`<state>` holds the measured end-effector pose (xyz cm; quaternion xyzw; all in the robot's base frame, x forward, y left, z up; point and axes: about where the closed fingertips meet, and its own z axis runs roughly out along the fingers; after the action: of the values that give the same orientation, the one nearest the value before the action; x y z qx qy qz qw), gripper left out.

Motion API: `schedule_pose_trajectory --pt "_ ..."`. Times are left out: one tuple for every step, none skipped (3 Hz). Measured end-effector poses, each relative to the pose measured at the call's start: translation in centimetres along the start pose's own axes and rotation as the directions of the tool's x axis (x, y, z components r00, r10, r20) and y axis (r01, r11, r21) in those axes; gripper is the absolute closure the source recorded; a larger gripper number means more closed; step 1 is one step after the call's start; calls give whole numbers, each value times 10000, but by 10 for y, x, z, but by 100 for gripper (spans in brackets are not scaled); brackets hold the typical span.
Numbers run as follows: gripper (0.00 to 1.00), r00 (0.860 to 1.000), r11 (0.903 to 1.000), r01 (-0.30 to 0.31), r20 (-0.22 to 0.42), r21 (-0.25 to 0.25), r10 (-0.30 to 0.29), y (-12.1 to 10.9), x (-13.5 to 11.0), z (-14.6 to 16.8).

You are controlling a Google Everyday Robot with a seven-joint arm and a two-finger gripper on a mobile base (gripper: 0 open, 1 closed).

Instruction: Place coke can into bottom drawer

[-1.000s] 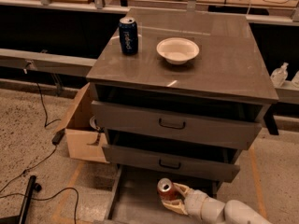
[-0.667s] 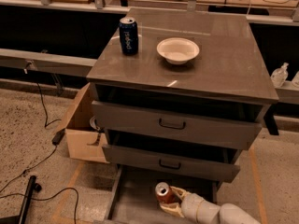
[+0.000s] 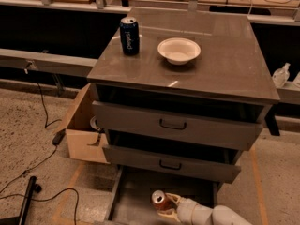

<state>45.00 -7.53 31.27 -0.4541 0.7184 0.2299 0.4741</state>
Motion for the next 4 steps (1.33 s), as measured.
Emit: schedule_pose_trajectory --pt "100 9996 9995 -104 -263 -307 95 8 31 24" --pt "100 9986 9969 -320 -451 -714 289 16 63 53" --pt "100 9980 9947 -628 -155 -818 617 8 89 86" --pt "100 9968 9956 -739 261 -579 755 -7 92 101"
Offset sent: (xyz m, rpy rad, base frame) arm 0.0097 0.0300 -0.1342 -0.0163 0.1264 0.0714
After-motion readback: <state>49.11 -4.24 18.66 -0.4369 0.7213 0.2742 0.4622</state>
